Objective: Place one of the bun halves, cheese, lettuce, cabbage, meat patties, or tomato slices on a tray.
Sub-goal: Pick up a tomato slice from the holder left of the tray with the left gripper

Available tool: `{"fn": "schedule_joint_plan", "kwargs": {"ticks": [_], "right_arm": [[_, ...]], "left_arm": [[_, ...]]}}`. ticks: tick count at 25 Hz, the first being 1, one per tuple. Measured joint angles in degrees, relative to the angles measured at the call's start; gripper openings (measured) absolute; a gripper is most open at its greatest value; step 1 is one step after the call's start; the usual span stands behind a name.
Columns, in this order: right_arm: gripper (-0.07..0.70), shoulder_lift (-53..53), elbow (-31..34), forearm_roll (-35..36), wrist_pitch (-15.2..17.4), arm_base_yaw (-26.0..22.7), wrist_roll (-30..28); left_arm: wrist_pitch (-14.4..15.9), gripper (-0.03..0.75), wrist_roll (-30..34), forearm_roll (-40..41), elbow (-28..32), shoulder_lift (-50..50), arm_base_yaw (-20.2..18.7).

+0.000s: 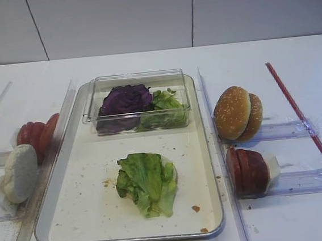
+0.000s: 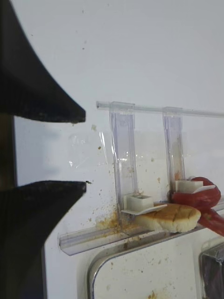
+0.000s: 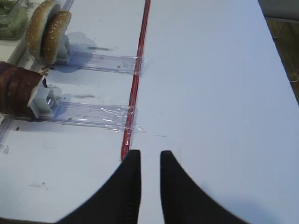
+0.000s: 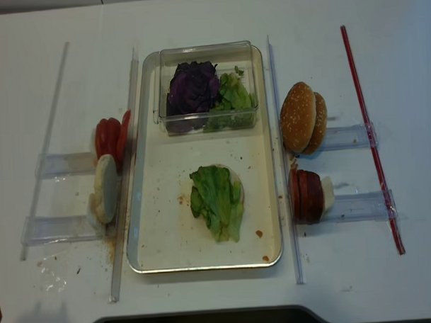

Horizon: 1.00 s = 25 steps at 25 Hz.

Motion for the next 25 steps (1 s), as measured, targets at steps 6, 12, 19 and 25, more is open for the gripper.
{"fn": "schedule_joint_plan", "kwargs": {"ticks": [6,12,19,25], "right_arm": [[0.141,0.00,0.00,0.00,0.00,0.00,-0.10],[0.141,0.00,0.00,0.00,0.00,0.00,-0.21],[0.141,0.00,0.00,0.00,0.00,0.00,-0.21],[0.141,0.00,0.00,0.00,0.00,0.00,-0.21]], "left_arm": [[0.71,0.351,0.00,0.00,-0.20,1.30,0.00],[1.52,0.406,-0.12,0.00,-1.29,9.29,0.00],[1.75,0.412,-2.57,0.00,-8.95,23.76,0.00],[2.35,0.412,-2.78,0.00,-19.04,39.78,0.00]]}}
